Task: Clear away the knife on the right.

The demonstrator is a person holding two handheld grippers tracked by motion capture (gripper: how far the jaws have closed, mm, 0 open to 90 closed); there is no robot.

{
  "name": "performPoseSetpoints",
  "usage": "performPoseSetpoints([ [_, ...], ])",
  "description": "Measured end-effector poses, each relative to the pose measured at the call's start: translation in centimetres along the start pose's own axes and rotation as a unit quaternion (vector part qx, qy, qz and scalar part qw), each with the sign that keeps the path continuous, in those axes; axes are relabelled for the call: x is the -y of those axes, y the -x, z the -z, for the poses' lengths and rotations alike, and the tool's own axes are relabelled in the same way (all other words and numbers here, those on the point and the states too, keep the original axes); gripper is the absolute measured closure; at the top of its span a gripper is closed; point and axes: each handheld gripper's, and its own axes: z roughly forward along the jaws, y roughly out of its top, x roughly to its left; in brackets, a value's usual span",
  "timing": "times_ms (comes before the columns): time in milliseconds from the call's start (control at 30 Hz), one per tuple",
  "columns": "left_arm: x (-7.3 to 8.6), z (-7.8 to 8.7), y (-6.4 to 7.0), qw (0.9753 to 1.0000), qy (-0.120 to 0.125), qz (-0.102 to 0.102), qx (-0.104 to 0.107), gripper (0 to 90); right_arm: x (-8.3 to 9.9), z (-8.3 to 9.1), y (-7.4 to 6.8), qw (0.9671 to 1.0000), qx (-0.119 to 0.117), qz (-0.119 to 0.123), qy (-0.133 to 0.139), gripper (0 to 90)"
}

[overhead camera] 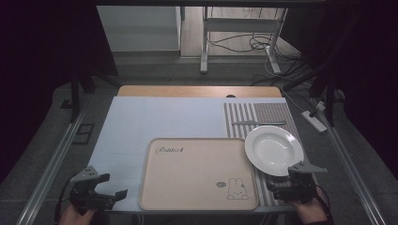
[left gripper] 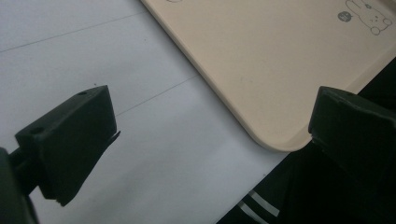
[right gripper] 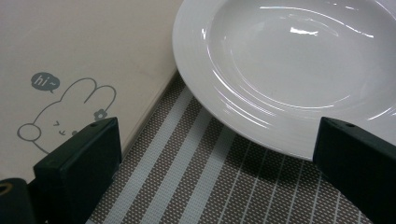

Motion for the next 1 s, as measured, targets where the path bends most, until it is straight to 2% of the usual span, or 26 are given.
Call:
performPoseSetpoints([
  [200,-0.01,-0.02,0.01,1.0,-0.001,0.0,-0.001,1.1,-0.04,-0.06,0.06,1.0,-0.002,-0.001,-0.003,1.8],
  [333,-0.02,-0.05,0.02,1.0,-0.001,0.0,-0.001,1.1,-0.14,-0.13,-0.11,0.9999,0.0,0.007,-0.008,1.4],
  [1000,-0.02,-0.05,0.0,1.0,-0.002,0.002,-0.001,1.0,-0.73,-0.49,-0.06,0.9998,-0.003,0.02,0.002,1.1],
])
